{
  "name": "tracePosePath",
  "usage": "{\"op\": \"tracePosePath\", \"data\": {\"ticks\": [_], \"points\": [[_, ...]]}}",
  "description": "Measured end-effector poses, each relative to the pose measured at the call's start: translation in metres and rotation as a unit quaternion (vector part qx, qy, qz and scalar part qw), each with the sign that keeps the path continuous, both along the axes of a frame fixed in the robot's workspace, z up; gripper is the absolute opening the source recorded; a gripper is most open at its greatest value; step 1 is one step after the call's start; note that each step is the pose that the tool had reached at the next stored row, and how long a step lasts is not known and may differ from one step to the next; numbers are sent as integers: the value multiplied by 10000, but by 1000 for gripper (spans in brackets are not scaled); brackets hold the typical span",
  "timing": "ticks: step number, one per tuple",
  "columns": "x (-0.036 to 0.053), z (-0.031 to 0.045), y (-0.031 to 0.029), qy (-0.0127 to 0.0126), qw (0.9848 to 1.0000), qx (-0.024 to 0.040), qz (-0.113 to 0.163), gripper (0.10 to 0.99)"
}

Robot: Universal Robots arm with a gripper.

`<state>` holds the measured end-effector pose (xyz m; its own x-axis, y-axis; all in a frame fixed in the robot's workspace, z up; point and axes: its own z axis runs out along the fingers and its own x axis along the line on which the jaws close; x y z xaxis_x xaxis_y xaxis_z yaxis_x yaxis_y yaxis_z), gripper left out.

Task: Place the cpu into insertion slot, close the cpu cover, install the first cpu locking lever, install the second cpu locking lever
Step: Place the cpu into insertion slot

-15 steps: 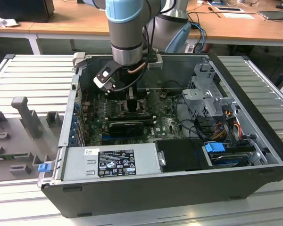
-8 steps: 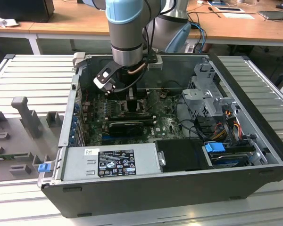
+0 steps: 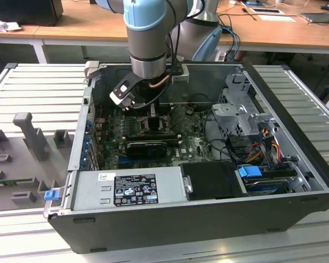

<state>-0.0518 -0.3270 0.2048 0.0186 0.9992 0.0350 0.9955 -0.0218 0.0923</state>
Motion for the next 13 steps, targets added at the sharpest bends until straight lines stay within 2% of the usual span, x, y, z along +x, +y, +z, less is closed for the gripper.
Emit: {"op": "tracePosePath", "data": {"ticks": [3, 13], "points": [[31, -7, 11, 0, 10000, 1, -2, 529], [32, -34, 14, 0, 10000, 0, -11, 529]]}}
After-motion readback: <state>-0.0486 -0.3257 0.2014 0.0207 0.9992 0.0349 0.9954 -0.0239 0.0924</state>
